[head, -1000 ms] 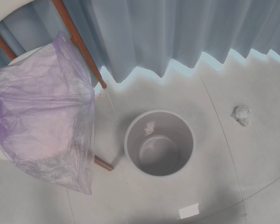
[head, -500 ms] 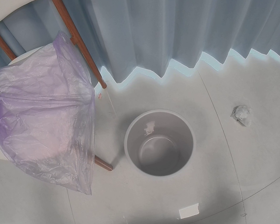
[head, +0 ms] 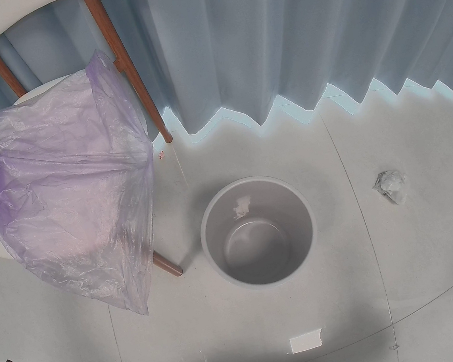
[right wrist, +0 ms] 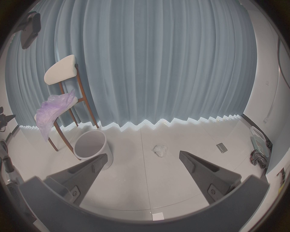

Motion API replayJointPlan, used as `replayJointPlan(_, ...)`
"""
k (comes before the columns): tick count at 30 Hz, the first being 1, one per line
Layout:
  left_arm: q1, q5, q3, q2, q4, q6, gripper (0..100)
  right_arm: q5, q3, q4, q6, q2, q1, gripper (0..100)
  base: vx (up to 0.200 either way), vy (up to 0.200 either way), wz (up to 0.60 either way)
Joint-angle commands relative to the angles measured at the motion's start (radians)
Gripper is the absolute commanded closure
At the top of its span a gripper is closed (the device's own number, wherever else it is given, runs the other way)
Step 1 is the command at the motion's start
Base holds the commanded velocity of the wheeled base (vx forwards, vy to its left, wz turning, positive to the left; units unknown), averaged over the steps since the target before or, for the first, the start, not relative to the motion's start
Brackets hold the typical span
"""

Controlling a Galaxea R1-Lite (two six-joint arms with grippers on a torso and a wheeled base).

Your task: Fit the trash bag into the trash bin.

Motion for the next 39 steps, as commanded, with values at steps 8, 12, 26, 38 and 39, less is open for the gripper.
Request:
replayJointPlan(8,-0.002,-0.011,0.018,-0.016,-0.006,-0.004,0,0.000,0.018,0.000,0.000,-0.018,0.001,0,0.000,0.000,0.00)
replayJointPlan(12,-0.002,-0.042,-0.002,-0.016,-0.004,0.002,0,0.000,0.018,0.000,0.000,-0.018,0.001,0,0.000,0.000,0.00)
replayJointPlan(26,-0.014,-0.137,-0.153,0.011,0.252,-0.008,0,0.000,0.018,0.000,0.000,-0.018,0.001,0,0.000,0.000,0.00)
replayJointPlan(38,-0.043,-0.194,-0.288,0.226,0.299,-0.007,0,0.000,0.018,0.000,0.000,-0.018,0.001,0,0.050,0.000,0.00)
replayJointPlan(39,-0.046,-0.203,-0.298,0.243,0.296,-0.007,0,0.000,0.018,0.000,0.000,-0.018,0.001,0,0.000,0.000,0.00)
